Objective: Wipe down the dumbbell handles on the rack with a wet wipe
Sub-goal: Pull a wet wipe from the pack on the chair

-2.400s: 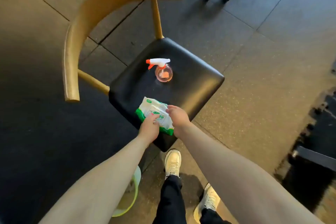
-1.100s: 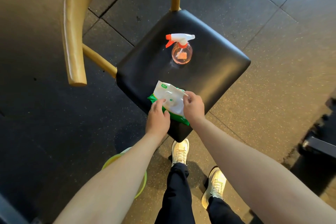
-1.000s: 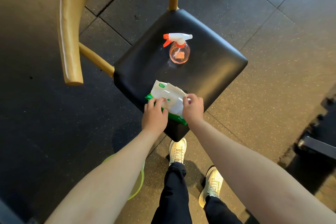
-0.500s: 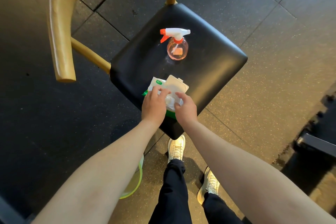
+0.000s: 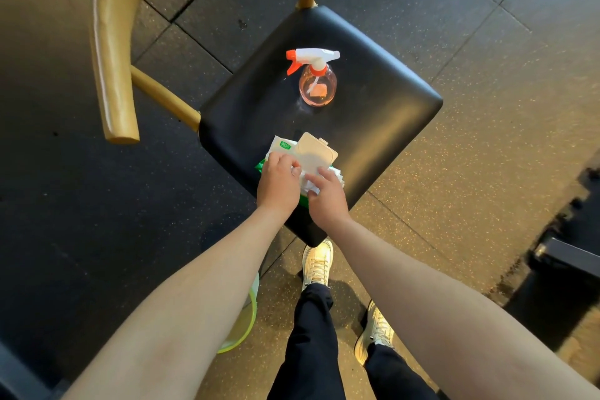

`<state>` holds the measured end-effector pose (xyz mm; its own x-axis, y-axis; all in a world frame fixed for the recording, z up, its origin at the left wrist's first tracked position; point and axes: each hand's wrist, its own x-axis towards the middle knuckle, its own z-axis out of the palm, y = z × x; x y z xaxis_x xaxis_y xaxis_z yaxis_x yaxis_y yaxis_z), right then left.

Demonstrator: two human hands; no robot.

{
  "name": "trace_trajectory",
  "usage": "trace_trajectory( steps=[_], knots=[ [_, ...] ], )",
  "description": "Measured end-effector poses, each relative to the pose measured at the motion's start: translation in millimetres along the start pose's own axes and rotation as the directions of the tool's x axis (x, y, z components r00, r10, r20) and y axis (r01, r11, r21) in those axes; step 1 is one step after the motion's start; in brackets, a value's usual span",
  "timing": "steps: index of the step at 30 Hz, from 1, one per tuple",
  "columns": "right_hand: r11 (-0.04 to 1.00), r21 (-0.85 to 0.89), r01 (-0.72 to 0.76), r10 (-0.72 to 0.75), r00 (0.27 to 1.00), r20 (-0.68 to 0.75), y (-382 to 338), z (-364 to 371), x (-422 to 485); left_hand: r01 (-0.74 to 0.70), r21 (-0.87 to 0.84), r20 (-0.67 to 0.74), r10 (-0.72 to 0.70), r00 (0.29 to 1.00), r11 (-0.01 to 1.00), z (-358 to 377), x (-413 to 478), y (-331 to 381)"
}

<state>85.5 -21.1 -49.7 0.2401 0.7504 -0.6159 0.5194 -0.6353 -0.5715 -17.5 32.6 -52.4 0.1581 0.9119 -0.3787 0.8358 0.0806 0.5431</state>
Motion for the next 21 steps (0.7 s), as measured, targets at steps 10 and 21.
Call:
trace_trajectory(
  steps=[10,21],
  knots=[
    [0.998,0.038,-0.044,0.042,0.998,0.055,-3.5,-2.5,-2.7,0.015,-0.045,0.059,-0.013,0.998,0.999,-6.8,-1.6,-2.6],
    [0.998,0.0,-0.06,0.059,0.996,0.073,-1.7,-2.9,-1.4,0.072,-0.163,0.066,-0.061,0.996,0.984,-3.0,0.7,-14.7]
  ],
)
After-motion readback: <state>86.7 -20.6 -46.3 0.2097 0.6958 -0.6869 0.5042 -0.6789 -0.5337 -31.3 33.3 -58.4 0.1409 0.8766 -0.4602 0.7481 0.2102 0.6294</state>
